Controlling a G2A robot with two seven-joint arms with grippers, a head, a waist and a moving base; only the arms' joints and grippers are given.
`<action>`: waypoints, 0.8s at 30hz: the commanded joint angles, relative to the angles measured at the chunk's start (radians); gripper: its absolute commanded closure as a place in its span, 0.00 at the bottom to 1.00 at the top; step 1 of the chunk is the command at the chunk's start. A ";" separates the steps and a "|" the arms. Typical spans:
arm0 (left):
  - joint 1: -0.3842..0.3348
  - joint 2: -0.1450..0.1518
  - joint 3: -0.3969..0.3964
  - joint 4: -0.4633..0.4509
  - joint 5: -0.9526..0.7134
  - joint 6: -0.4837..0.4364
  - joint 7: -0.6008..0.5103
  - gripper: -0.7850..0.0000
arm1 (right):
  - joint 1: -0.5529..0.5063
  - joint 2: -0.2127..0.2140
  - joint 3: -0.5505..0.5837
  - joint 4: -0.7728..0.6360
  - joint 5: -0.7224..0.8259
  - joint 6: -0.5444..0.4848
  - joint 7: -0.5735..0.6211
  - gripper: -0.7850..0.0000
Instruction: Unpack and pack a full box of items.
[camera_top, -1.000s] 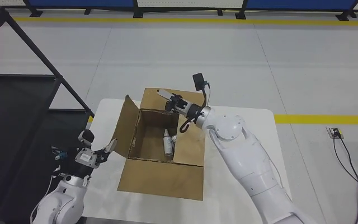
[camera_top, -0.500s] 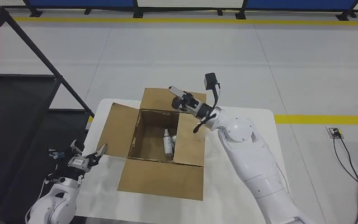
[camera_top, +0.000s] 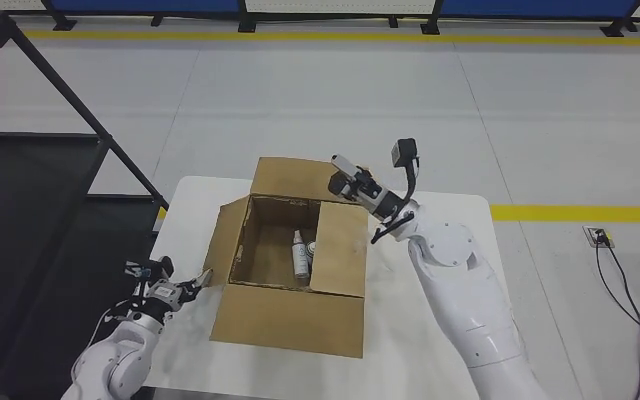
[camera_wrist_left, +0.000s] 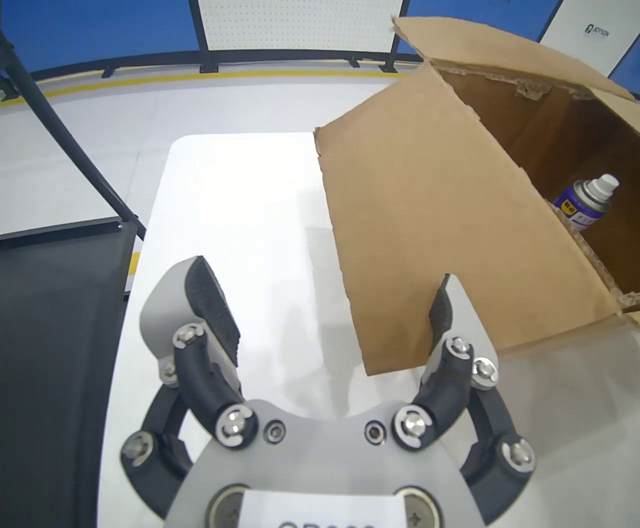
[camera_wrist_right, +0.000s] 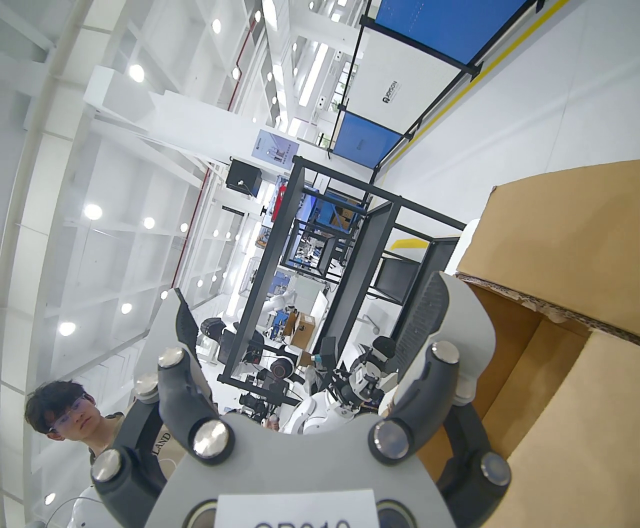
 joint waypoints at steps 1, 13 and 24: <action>-0.007 -0.001 0.014 0.004 0.013 -0.006 -0.003 0.00 | -0.038 0.010 0.032 -0.034 -0.012 0.005 -0.009 0.00; -0.014 -0.002 0.040 -0.002 0.047 -0.014 -0.001 0.00 | -0.193 0.060 0.155 -0.156 -0.147 0.265 -0.020 0.00; -0.010 -0.001 0.043 -0.016 0.063 -0.011 -0.004 0.00 | -0.167 0.081 0.176 -0.052 -0.138 0.325 0.051 0.00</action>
